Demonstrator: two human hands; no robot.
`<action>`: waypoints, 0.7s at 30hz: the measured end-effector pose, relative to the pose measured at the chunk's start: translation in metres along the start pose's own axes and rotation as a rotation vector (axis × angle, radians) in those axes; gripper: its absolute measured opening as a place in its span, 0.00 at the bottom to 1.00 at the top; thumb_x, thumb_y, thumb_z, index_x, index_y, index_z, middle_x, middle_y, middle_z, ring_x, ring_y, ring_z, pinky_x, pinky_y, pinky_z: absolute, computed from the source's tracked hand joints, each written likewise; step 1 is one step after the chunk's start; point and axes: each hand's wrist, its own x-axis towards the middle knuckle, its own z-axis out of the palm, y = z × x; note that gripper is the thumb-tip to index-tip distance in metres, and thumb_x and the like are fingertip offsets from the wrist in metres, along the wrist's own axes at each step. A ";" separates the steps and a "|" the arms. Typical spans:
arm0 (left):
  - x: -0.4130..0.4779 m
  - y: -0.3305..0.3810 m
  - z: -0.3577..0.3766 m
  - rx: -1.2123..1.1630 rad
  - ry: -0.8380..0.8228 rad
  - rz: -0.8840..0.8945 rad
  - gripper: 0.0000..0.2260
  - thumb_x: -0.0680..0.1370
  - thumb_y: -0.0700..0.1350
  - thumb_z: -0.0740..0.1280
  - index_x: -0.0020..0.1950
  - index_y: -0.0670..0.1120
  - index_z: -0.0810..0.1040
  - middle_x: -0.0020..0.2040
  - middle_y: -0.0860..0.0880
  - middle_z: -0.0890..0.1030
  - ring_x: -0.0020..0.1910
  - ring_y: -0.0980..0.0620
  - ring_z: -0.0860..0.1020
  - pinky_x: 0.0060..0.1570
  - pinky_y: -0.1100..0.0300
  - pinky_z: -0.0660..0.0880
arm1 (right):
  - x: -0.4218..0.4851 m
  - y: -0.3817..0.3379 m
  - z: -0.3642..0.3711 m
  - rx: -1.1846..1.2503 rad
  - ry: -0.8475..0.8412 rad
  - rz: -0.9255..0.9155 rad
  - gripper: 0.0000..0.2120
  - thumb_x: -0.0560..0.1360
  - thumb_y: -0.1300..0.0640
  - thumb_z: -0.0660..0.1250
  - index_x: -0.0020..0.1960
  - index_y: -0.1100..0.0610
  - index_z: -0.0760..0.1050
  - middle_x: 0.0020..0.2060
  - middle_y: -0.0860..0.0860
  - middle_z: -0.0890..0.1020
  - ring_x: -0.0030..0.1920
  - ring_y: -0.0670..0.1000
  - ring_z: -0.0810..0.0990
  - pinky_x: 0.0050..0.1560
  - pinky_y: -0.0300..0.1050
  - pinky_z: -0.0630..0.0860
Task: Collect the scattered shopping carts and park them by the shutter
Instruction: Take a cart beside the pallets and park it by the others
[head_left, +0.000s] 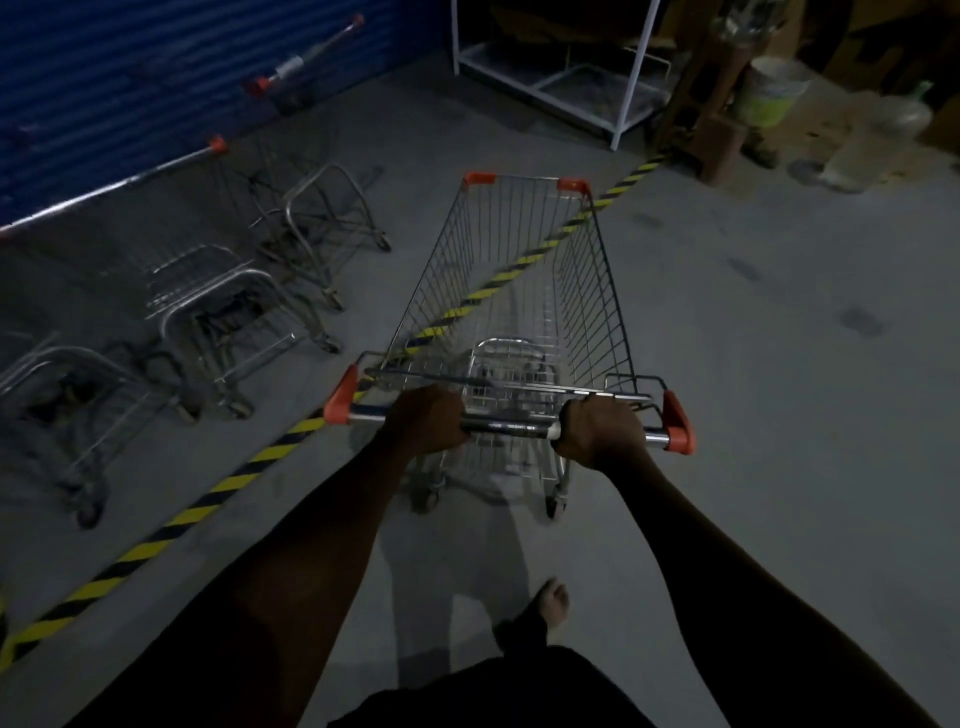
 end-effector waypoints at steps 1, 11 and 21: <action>0.016 0.003 -0.004 -0.005 -0.004 -0.023 0.18 0.72 0.59 0.67 0.53 0.48 0.81 0.50 0.47 0.83 0.50 0.45 0.81 0.48 0.55 0.76 | 0.015 0.013 0.005 -0.014 0.061 -0.024 0.14 0.61 0.45 0.66 0.27 0.54 0.69 0.21 0.55 0.72 0.20 0.56 0.71 0.21 0.39 0.63; 0.178 -0.008 -0.051 -0.037 0.019 -0.147 0.17 0.72 0.57 0.68 0.55 0.48 0.80 0.54 0.45 0.82 0.54 0.44 0.79 0.50 0.53 0.75 | 0.201 0.093 0.028 0.050 -0.222 -0.133 0.15 0.70 0.46 0.62 0.41 0.58 0.78 0.36 0.57 0.81 0.37 0.59 0.82 0.36 0.46 0.75; 0.349 -0.096 -0.094 -0.084 0.076 -0.116 0.17 0.71 0.57 0.66 0.52 0.48 0.81 0.51 0.46 0.83 0.51 0.43 0.80 0.49 0.52 0.77 | 0.382 0.116 0.074 -0.011 -0.180 -0.142 0.13 0.63 0.48 0.69 0.33 0.59 0.77 0.26 0.58 0.78 0.26 0.59 0.78 0.26 0.46 0.74</action>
